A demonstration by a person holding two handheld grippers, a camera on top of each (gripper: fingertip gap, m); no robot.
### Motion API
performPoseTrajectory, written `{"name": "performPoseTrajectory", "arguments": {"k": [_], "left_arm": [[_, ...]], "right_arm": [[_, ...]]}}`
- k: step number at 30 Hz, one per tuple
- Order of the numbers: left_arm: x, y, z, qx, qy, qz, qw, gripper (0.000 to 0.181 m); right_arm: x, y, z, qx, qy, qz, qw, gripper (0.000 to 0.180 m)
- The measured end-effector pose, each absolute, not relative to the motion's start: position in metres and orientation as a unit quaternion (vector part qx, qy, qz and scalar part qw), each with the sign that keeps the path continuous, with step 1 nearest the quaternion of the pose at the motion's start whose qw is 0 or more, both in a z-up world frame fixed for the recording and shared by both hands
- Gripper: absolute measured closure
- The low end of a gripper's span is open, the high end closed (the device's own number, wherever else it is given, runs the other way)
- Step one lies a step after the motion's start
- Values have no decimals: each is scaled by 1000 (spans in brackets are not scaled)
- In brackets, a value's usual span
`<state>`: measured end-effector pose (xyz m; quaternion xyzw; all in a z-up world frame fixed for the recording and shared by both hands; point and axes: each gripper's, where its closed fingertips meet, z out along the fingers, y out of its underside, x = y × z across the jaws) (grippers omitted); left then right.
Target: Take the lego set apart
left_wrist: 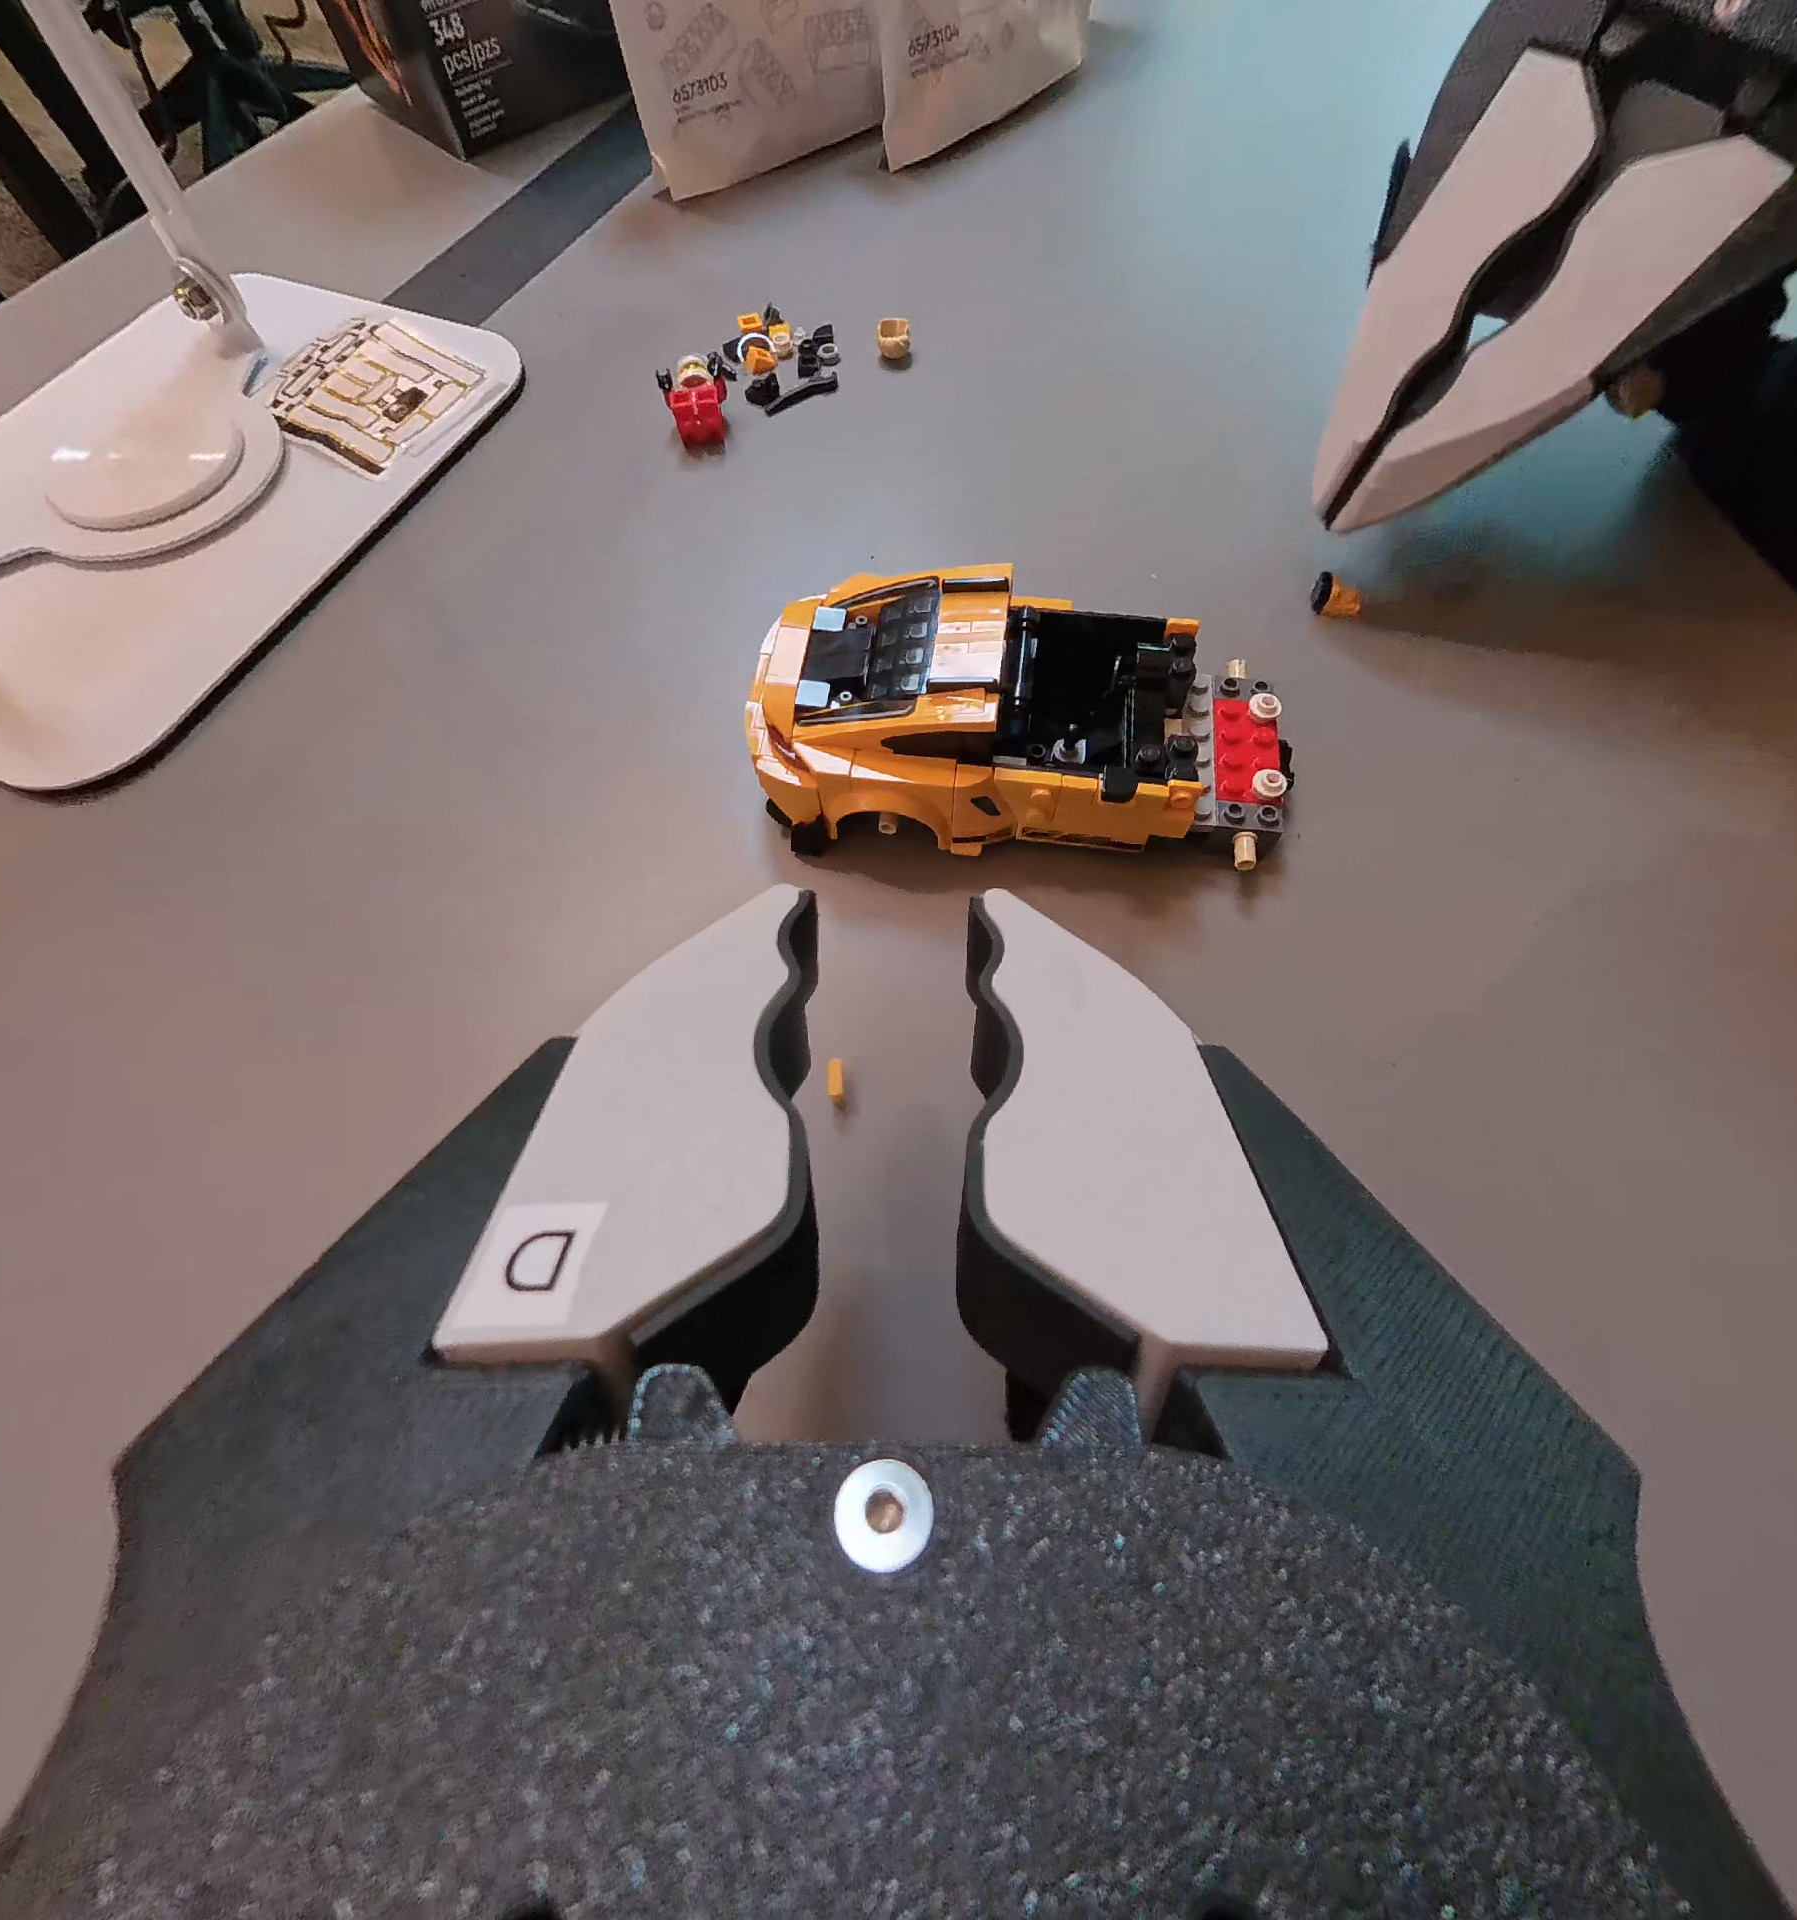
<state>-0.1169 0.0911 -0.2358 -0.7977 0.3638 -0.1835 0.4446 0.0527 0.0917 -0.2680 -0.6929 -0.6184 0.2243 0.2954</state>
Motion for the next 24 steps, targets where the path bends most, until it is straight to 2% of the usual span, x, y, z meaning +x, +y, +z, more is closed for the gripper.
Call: {"name": "performPoseTrajectory", "arguments": {"k": [4, 10, 22, 24], "left_arm": [[-116, 91, -237, -797, 366, -184, 445, 154], [-116, 91, -237, -797, 365, -182, 445, 152], [-116, 91, -237, -797, 366, -182, 445, 152], [-116, 91, -237, -796, 367, -183, 445, 152]], "right_arm": [[54, 98, -256, -698, -593, 249, 316, 180], [70, 100, -271, -719, -593, 233, 279, 159], [59, 82, -284, -711, -617, 237, 238, 159], [55, 84, -286, -716, -617, 221, 241, 166]]}}
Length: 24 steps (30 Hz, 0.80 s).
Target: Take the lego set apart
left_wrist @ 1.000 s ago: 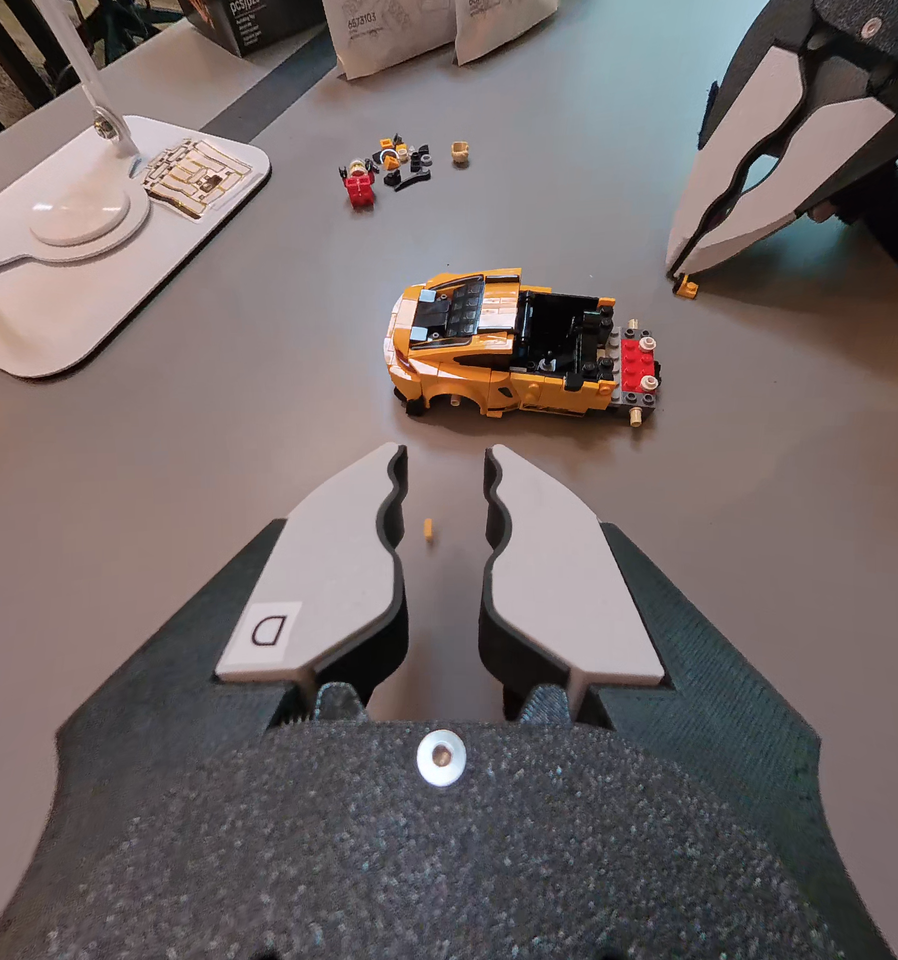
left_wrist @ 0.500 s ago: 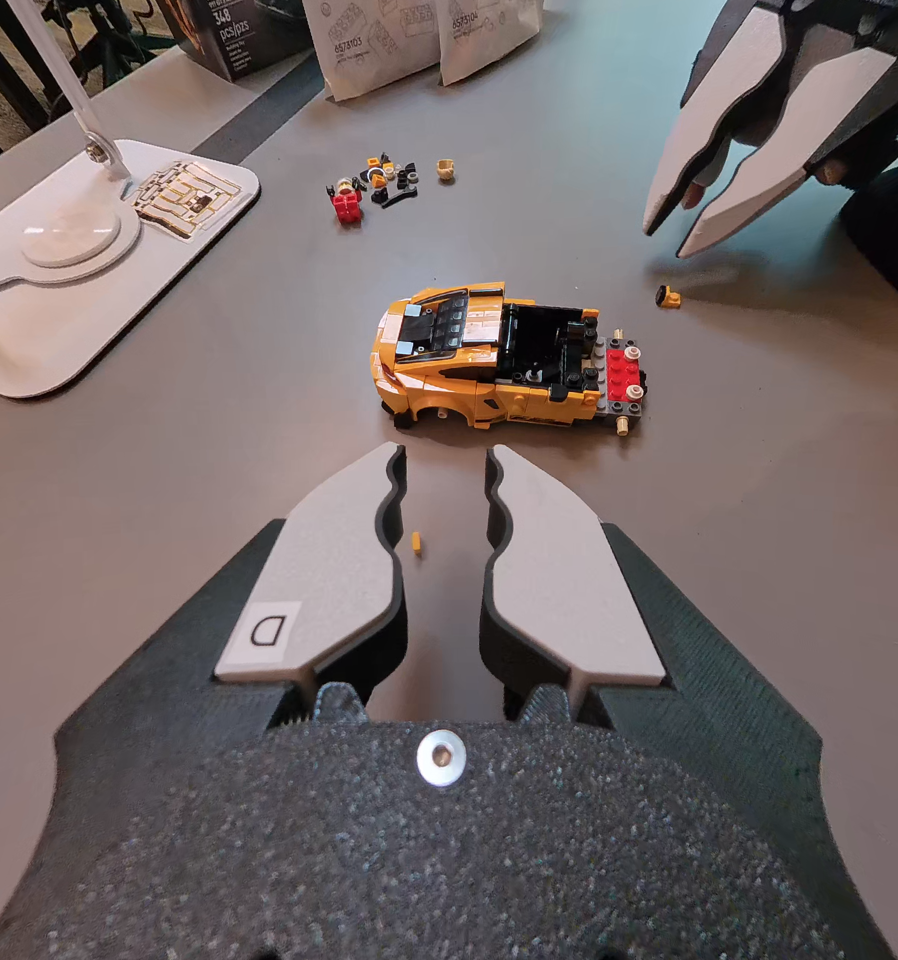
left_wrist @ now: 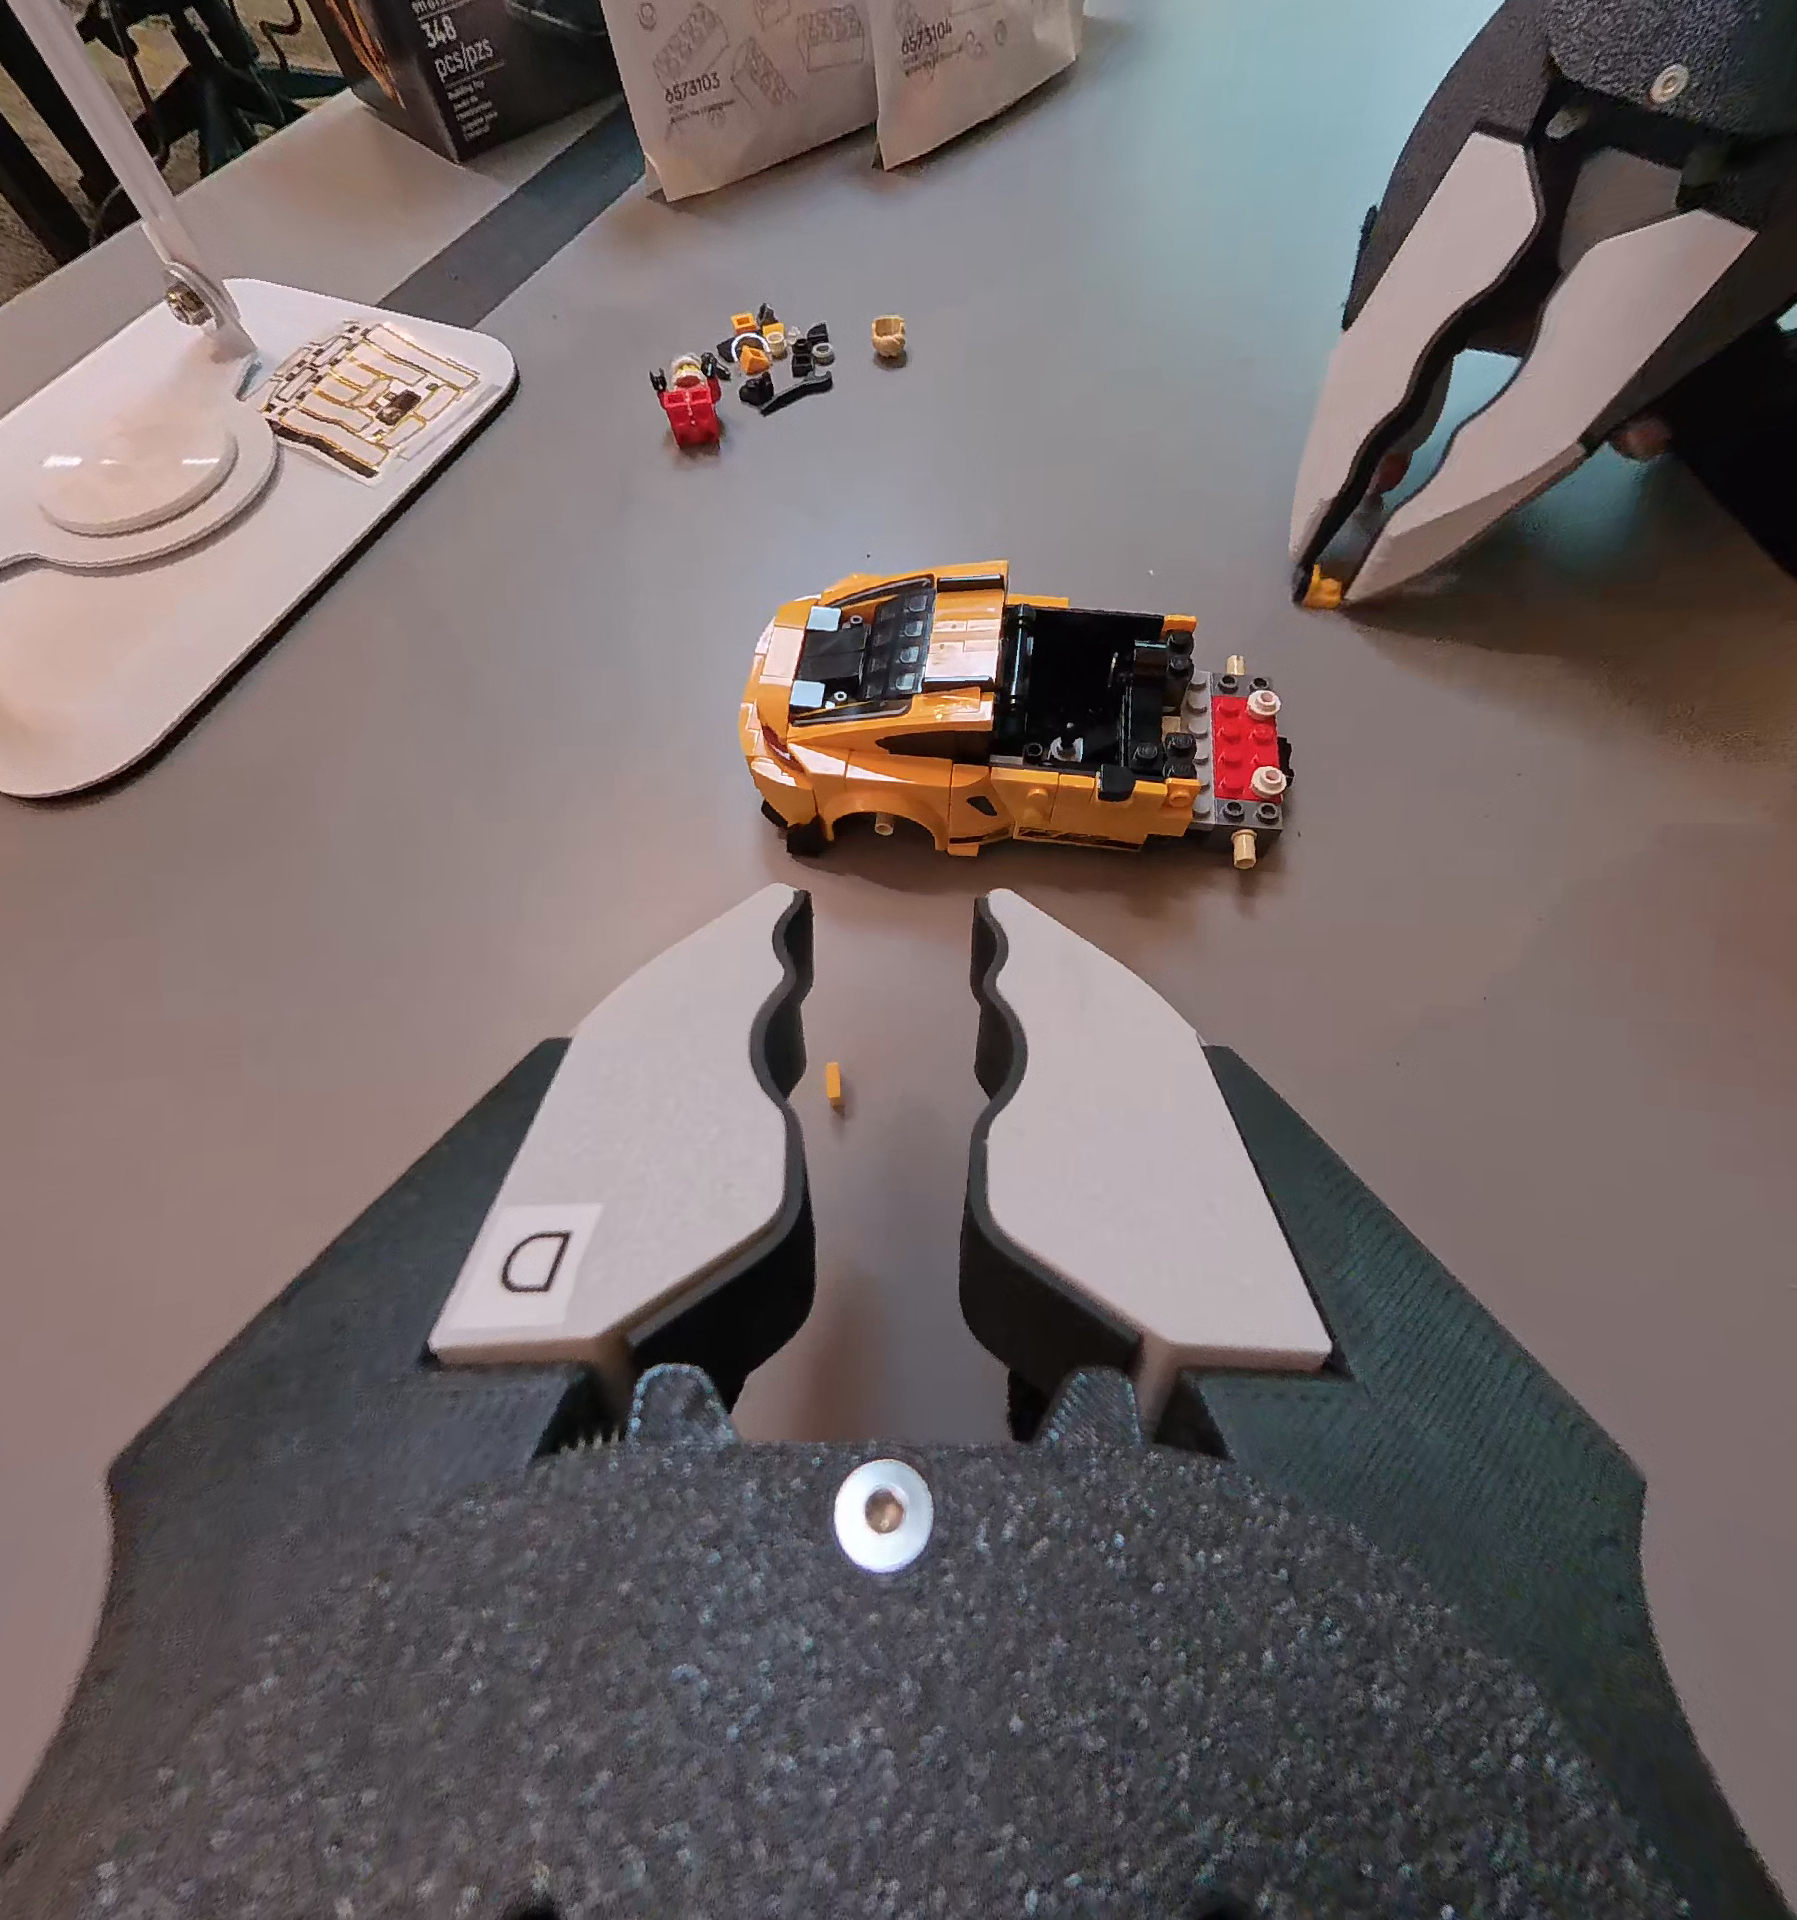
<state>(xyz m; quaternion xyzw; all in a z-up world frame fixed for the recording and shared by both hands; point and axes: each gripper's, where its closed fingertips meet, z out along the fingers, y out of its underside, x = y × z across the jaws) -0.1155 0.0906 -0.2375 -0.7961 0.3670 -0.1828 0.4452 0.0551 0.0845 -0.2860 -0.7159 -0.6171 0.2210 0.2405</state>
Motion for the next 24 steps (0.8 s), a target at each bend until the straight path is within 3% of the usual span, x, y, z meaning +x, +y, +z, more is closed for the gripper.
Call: {"name": "performPoseTrajectory", "arguments": {"k": [3, 9, 18, 24], "left_arm": [[-111, 89, -237, -793, 371, -189, 445, 152], [-88, 78, -237, -781, 385, -230, 435, 153], [-86, 77, -237, -780, 390, -223, 436, 153], [-85, 75, -238, -779, 397, -220, 433, 153]], "right_arm": [[53, 82, -287, -714, -622, 220, 235, 178], [52, 80, -287, -711, -625, 217, 239, 180], [50, 81, -288, -752, -588, 204, 216, 156], [42, 82, -289, -754, -591, 183, 220, 171]]}}
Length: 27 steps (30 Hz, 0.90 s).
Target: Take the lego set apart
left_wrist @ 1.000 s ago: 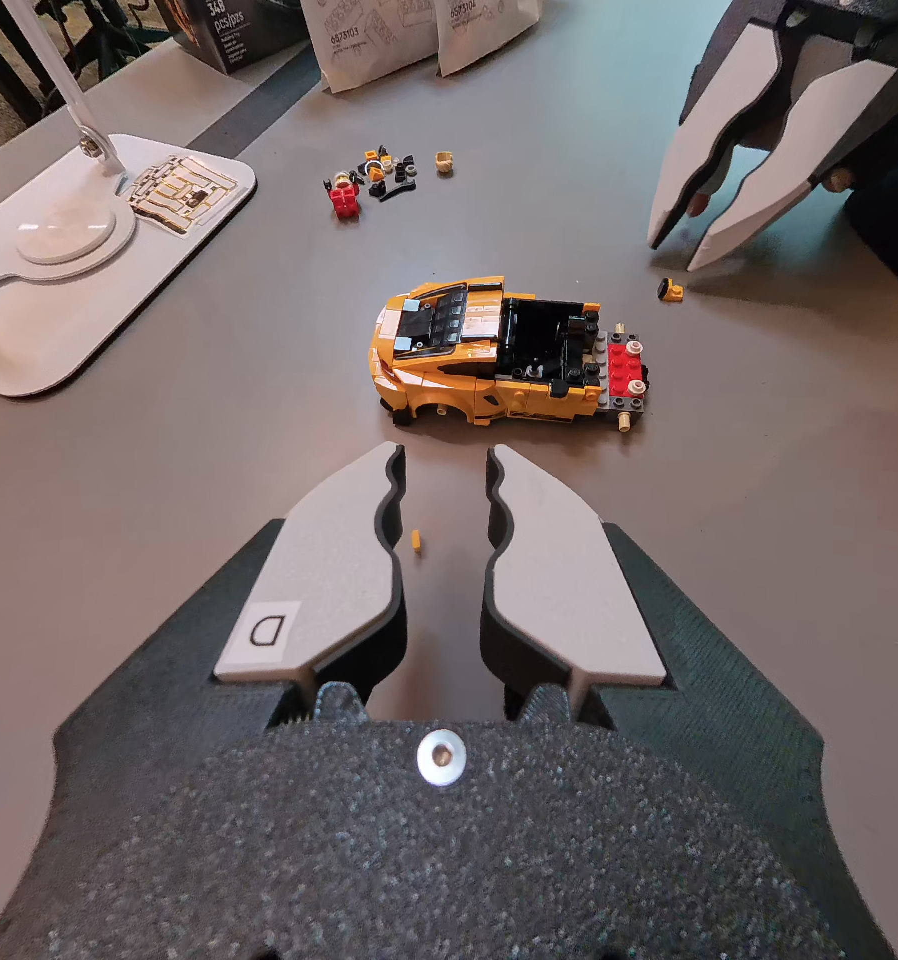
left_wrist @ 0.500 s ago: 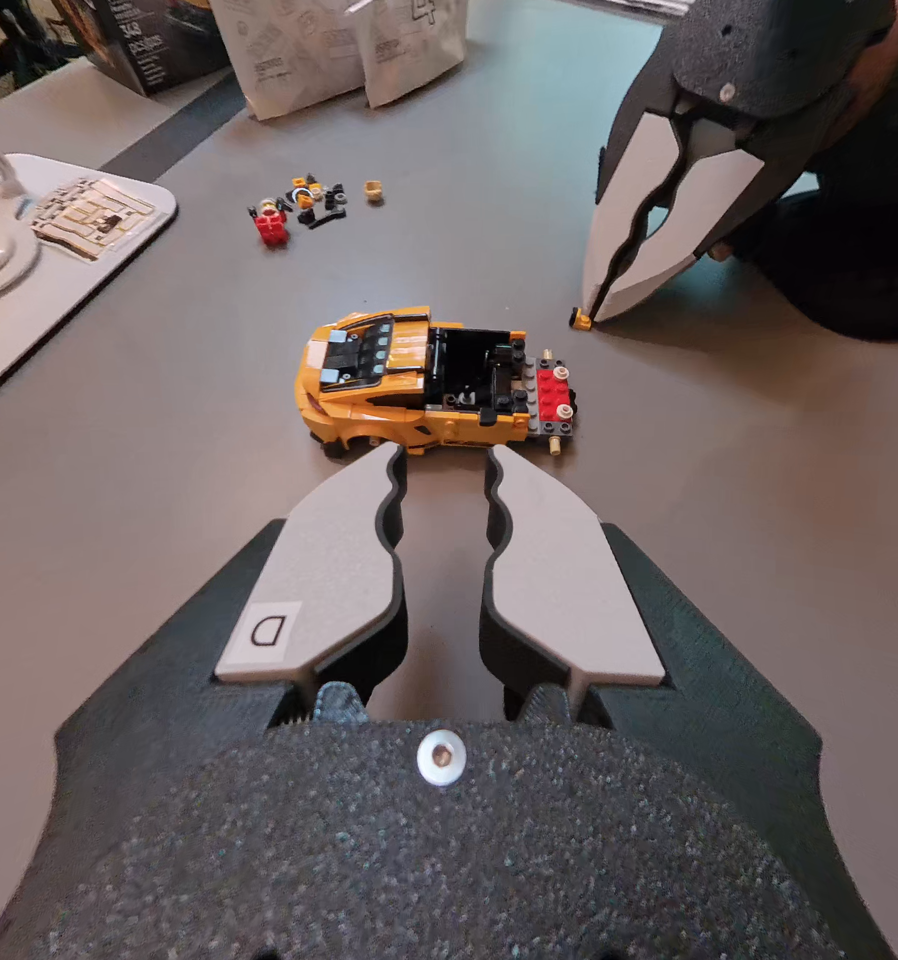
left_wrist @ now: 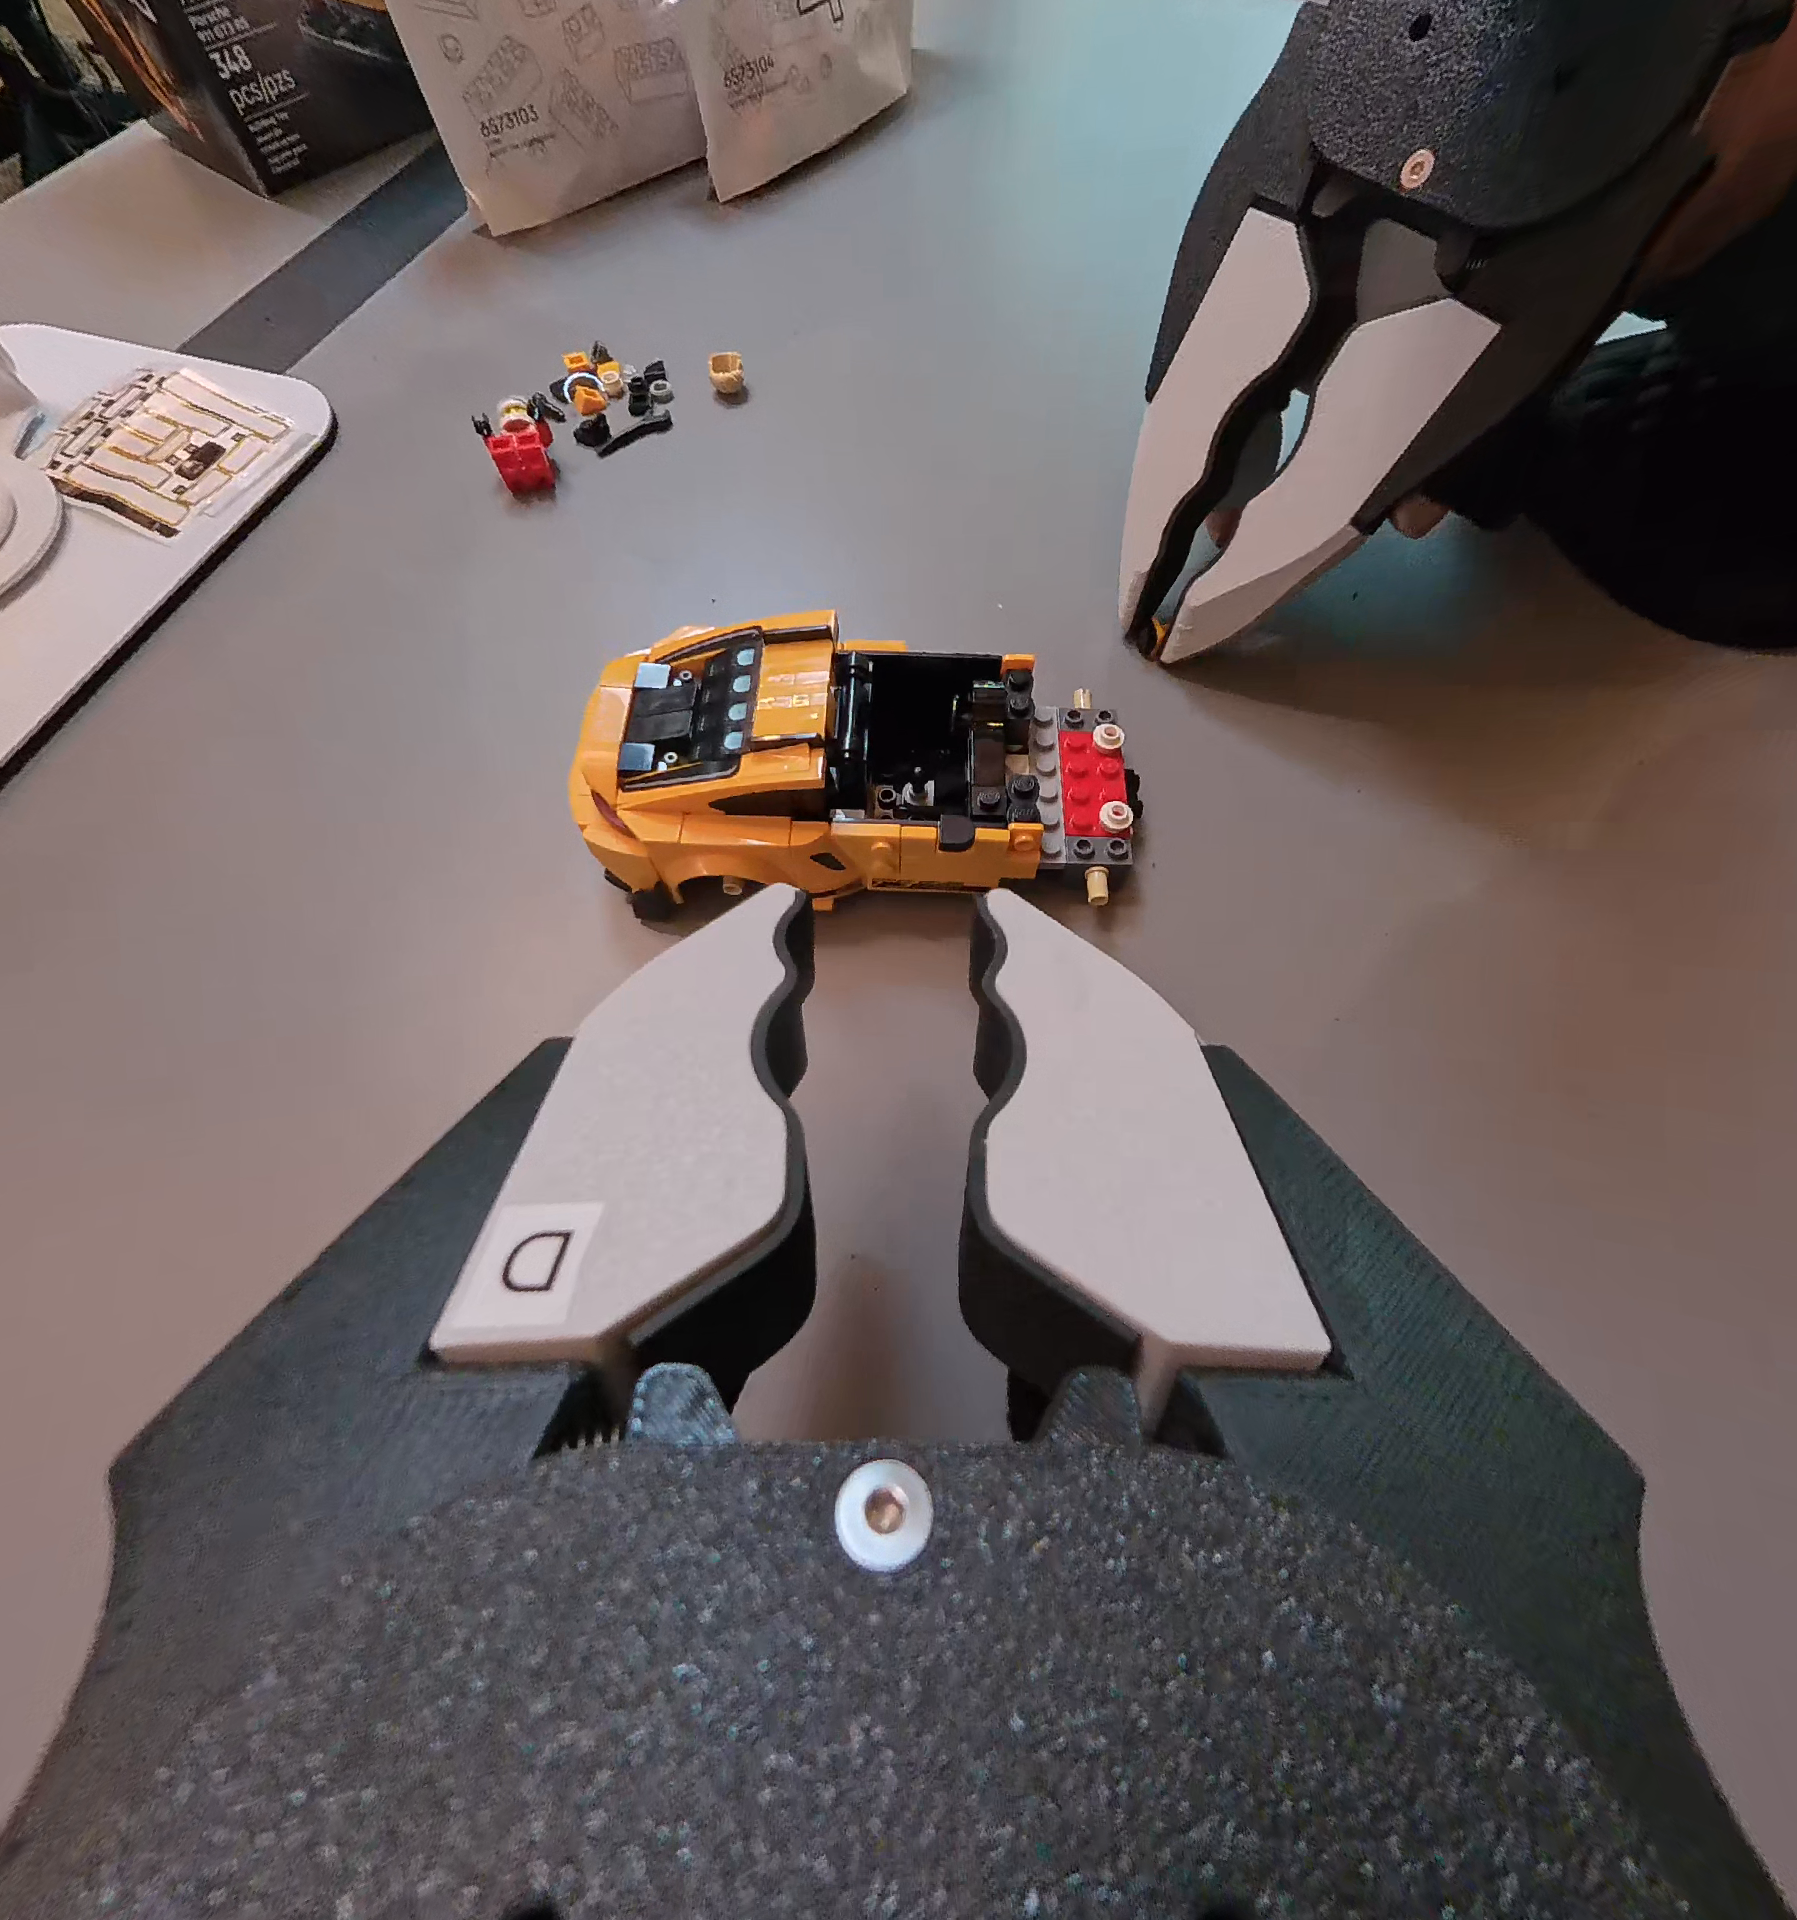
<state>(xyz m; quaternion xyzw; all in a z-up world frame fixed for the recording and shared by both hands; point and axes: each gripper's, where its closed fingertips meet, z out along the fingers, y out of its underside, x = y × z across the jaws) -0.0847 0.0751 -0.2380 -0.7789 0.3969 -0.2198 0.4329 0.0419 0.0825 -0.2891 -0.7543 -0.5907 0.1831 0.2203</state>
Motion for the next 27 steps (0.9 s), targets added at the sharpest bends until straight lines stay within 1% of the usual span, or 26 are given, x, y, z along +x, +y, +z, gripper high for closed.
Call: {"name": "performPoseTrajectory", "arguments": {"k": [4, 7, 11, 15, 22, 27], "left_arm": [[-83, 74, -236, -776, 397, -225, 435, 153], [-77, 71, -232, -771, 390, -255, 434, 153], [-60, 61, -214, -753, 349, -360, 425, 157], [-41, 49, -202, -734, 308, -464, 389, 160], [-21, 34, -196, -711, 272, -560, 328, 163], [-16, 33, -202, -722, 252, -569, 304, 169]], "right_arm": [[41, 83, -287, -739, -602, 191, 235, 172], [28, 78, -266, -686, -630, 213, 295, 172], [2, 67, -231, -604, -647, 243, 397, 172], [-15, 51, -214, -534, -667, 241, 460, 172], [-27, 37, -202, -476, -681, 235, 504, 172], [-30, 35, -206, -466, -697, 199, 508, 172]]}}
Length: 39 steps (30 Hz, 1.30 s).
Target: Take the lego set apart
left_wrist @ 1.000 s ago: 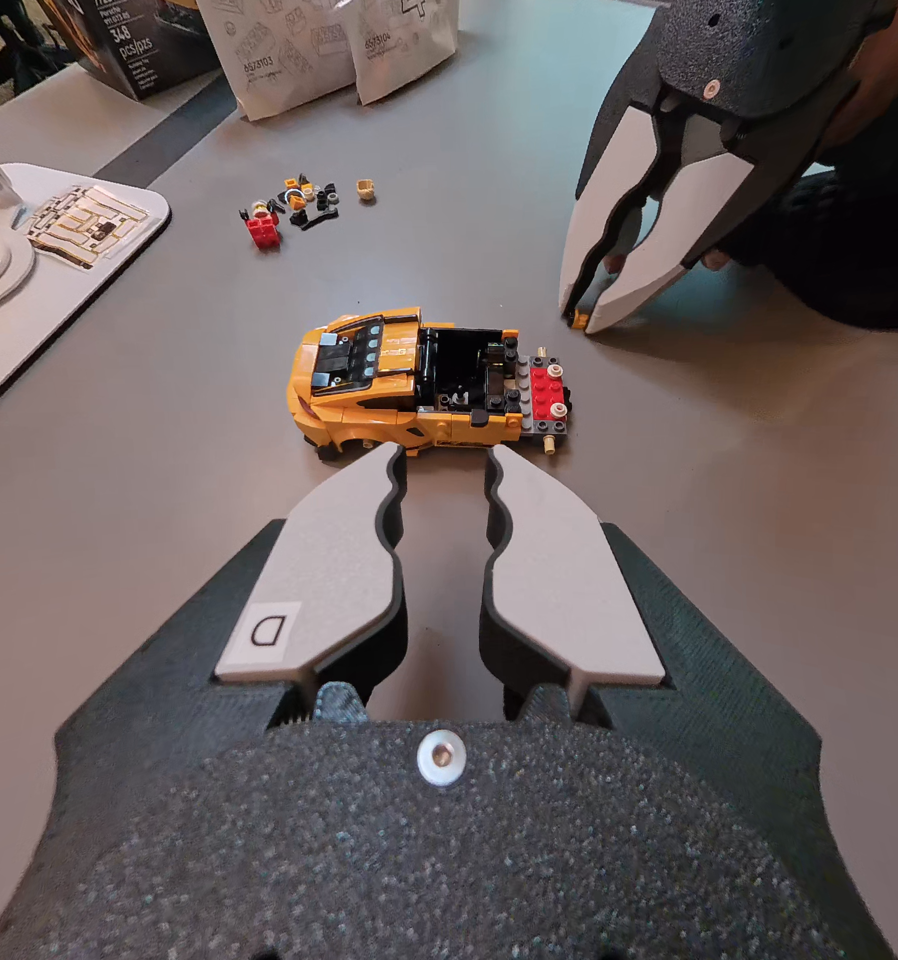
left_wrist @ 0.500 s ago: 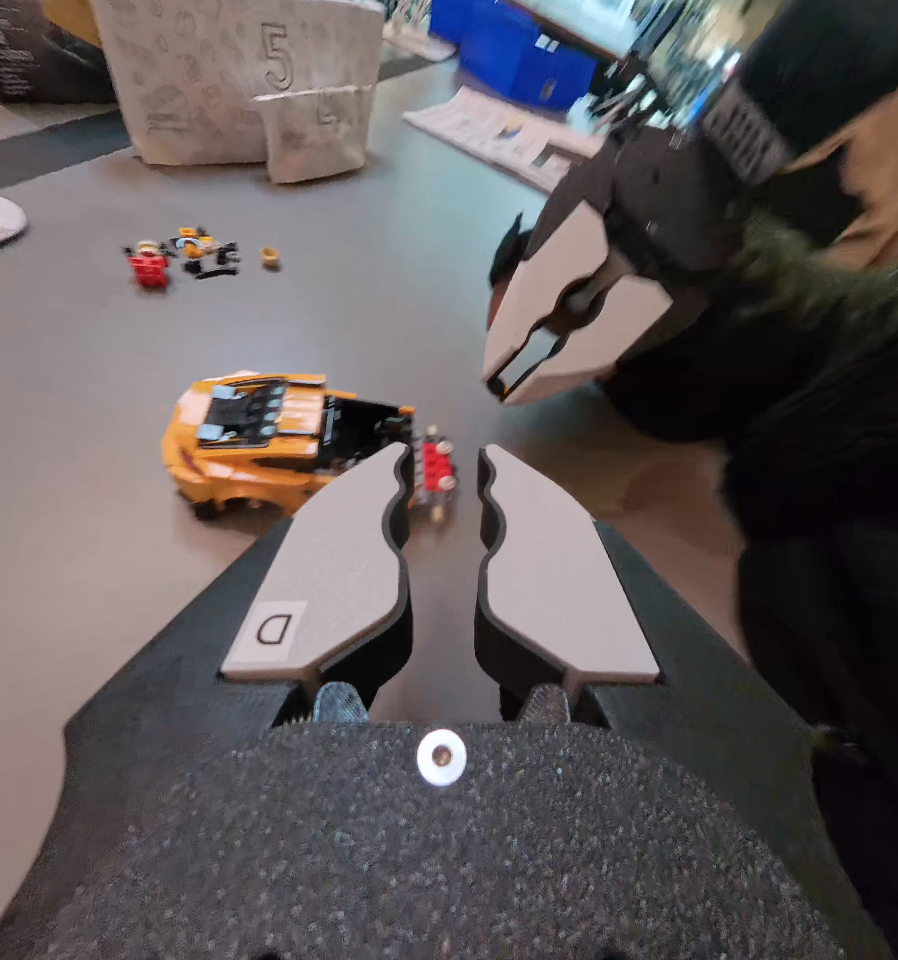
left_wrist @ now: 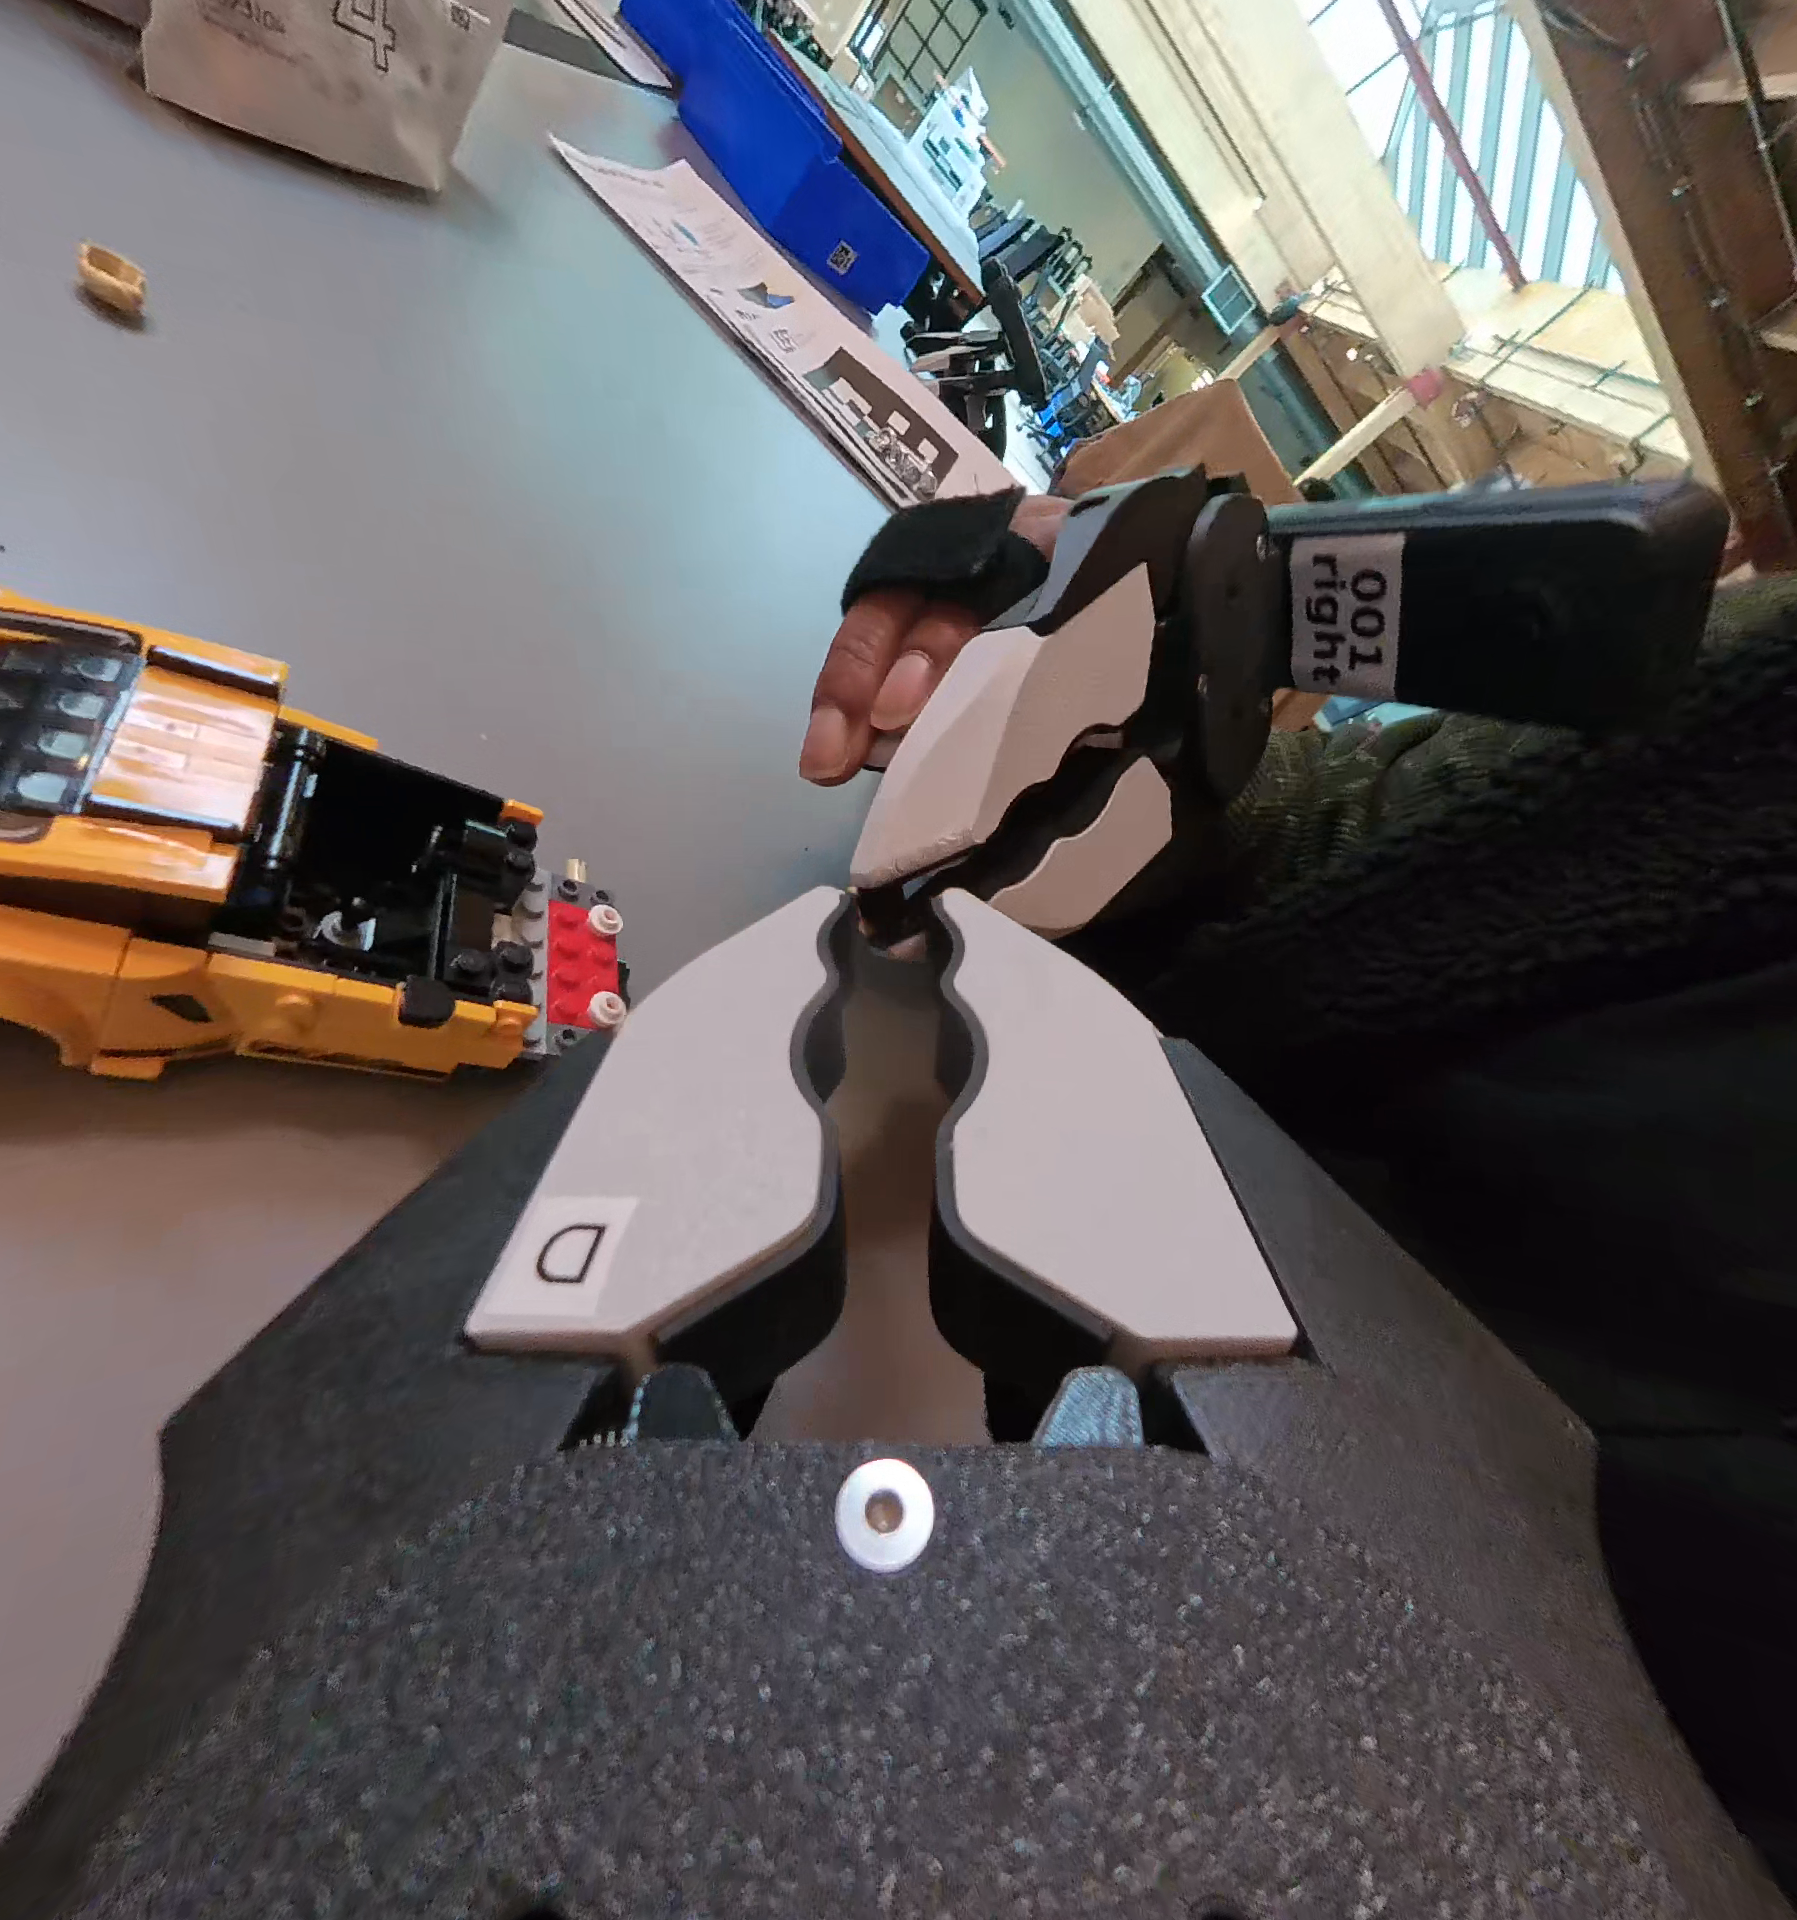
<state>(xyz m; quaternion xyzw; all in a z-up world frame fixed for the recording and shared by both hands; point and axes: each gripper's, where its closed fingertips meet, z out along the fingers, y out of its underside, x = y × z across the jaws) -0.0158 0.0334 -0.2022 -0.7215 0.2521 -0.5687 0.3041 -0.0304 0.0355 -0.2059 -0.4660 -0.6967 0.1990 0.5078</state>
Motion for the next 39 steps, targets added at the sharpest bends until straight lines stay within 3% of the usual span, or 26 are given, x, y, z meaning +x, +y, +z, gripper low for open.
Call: {"name": "performPoseTrajectory", "arguments": {"k": [12, 17, 25, 27, 30, 33, 39], "left_arm": [[-21, 34, -189, -684, 198, -647, 272, 173], [-21, 33, -182, -665, 181, -676, 261, 173], [-46, 48, -171, -683, 168, -644, 301, 173], [-86, 63, -163, -696, 156, -603, 356, 173], [-129, 74, -197, -795, 224, -417, 379, 173], [-153, 79, -228, -847, 251, -300, 358, 174], [-147, 69, -279, -878, 314, -230, 280, 167]], "right_arm": [[-29, 38, -192, -467, -676, 202, 533, 165], [-31, 37, -190, -465, -670, 197, 543, 172], [-21, 45, -200, -507, -677, 200, 494, 172], [-6, 58, -205, -534, -660, 205, 486, 172], [2, 68, -207, -557, -641, 220, 480, 172], [-8, 62, -219, -561, -651, 236, 454, 172], [-53, 46, -238, -582, -670, 228, 401, 172]]}}
